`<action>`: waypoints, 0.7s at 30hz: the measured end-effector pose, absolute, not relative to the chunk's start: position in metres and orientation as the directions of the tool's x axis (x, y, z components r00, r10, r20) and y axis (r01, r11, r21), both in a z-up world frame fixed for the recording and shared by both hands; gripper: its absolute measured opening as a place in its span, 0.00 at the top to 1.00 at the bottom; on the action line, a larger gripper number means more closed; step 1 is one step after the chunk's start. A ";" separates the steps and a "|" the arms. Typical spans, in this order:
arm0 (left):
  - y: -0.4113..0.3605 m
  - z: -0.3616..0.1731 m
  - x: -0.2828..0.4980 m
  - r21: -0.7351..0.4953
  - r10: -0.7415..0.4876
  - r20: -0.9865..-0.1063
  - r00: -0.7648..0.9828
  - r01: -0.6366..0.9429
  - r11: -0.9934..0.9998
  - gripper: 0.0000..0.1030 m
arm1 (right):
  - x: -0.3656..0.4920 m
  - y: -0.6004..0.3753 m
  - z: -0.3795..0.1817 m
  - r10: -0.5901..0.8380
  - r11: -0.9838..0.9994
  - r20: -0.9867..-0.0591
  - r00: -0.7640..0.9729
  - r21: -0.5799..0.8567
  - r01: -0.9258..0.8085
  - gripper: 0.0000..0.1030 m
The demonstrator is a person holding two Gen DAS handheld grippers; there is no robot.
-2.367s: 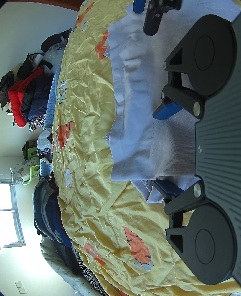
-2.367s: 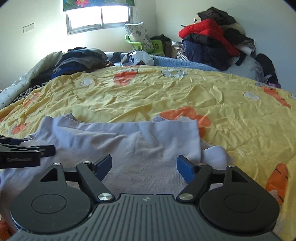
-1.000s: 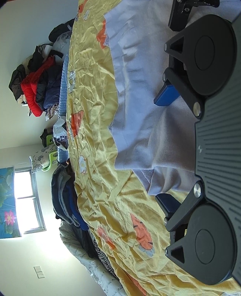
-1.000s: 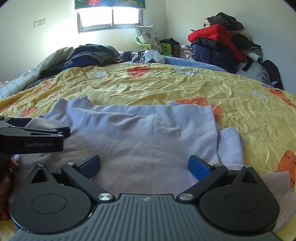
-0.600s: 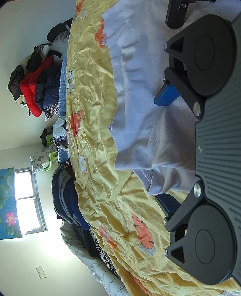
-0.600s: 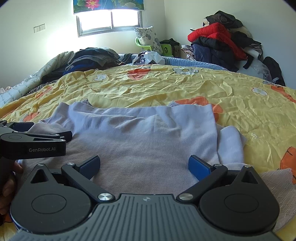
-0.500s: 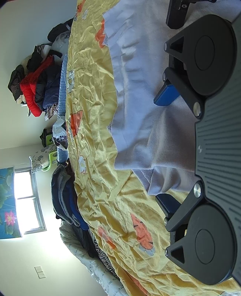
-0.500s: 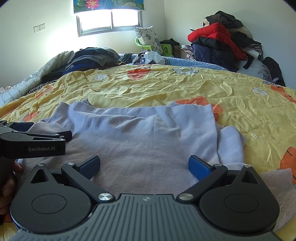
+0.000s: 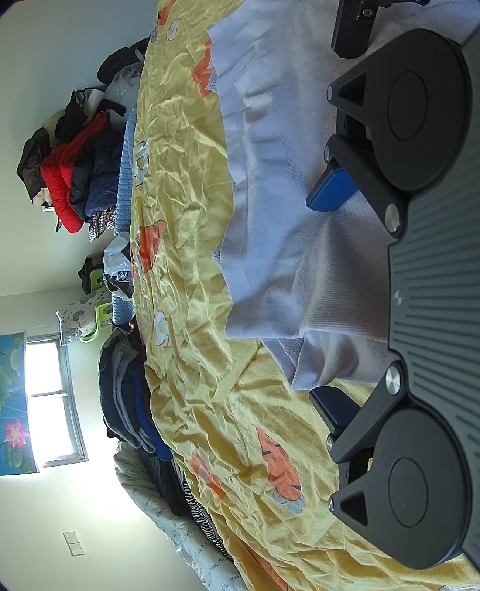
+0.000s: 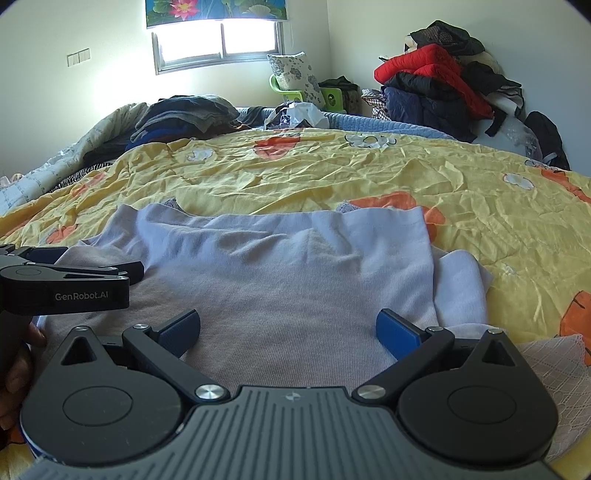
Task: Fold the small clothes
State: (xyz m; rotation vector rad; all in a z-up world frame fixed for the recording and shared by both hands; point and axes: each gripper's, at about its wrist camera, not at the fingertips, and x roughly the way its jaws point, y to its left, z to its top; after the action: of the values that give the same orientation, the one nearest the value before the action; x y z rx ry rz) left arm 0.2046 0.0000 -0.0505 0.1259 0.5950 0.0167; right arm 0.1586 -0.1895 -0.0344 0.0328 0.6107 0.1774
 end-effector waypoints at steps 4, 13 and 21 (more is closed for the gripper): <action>0.000 -0.052 0.205 0.118 0.049 -0.560 0.827 0.021 0.993 0.01 | 0.158 -0.190 -0.034 0.176 0.984 -0.567 0.805 0.083 -0.156 0.01; 0.000 -0.051 0.205 0.119 0.050 -0.559 0.827 0.020 0.993 0.01 | 0.158 -0.192 -0.034 0.182 0.983 -0.564 0.806 0.094 -0.156 0.01; 0.000 -0.052 0.205 0.121 0.052 -0.559 0.828 0.020 0.992 0.01 | 0.158 -0.194 -0.034 0.193 0.981 -0.558 0.807 0.114 -0.156 0.01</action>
State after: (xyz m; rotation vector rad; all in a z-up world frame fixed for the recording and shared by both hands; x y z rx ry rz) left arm 0.2054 -0.0004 -0.0516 0.1238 0.5961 0.0171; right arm 0.1576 -0.1941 -0.0337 0.0641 0.6039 0.1867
